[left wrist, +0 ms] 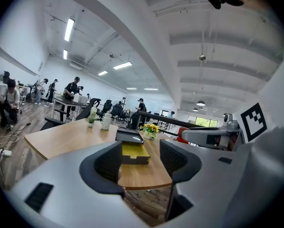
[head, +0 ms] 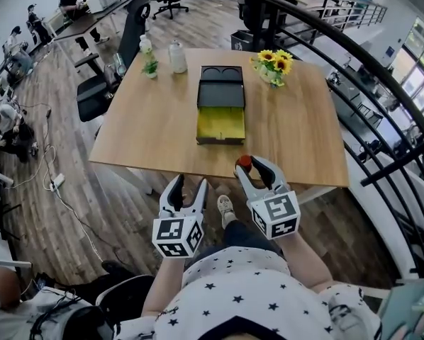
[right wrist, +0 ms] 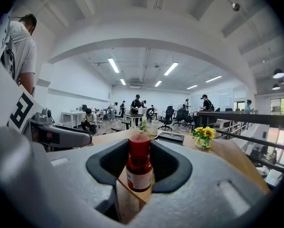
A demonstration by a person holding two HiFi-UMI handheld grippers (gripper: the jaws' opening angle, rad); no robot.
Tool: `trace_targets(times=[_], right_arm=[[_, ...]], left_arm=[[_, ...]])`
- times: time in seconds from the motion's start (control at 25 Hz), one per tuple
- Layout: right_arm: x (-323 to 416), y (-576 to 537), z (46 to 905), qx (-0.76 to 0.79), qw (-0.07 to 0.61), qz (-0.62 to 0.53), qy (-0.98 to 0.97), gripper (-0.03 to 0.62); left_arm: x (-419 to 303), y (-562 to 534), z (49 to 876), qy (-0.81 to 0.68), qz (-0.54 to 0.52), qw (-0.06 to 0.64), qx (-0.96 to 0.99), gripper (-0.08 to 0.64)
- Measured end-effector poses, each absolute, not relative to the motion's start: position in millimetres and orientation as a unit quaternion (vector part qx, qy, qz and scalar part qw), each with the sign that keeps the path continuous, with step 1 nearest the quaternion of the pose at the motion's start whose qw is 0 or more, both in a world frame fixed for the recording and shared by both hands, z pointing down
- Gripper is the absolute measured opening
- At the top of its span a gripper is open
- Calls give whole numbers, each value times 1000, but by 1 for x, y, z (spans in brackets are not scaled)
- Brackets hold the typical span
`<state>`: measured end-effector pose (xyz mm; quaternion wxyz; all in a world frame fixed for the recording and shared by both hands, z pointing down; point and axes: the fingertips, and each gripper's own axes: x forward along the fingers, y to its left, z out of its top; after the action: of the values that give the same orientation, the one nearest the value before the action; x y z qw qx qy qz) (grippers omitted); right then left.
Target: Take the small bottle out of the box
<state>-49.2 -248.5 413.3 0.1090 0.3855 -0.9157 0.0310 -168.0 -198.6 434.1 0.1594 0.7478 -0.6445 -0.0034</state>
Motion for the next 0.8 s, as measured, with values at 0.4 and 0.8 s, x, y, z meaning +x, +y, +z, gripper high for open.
trace_targets(times=[0.4, 0.8], right_arm=[[-28, -213, 417, 388, 97, 34, -916, 141], [-30, -210, 418, 386, 100, 35, -916, 140]], left_arm=[[-149, -166, 435, -641, 3, 146, 754, 229], [-148, -164, 428, -639, 0, 139, 756, 229]])
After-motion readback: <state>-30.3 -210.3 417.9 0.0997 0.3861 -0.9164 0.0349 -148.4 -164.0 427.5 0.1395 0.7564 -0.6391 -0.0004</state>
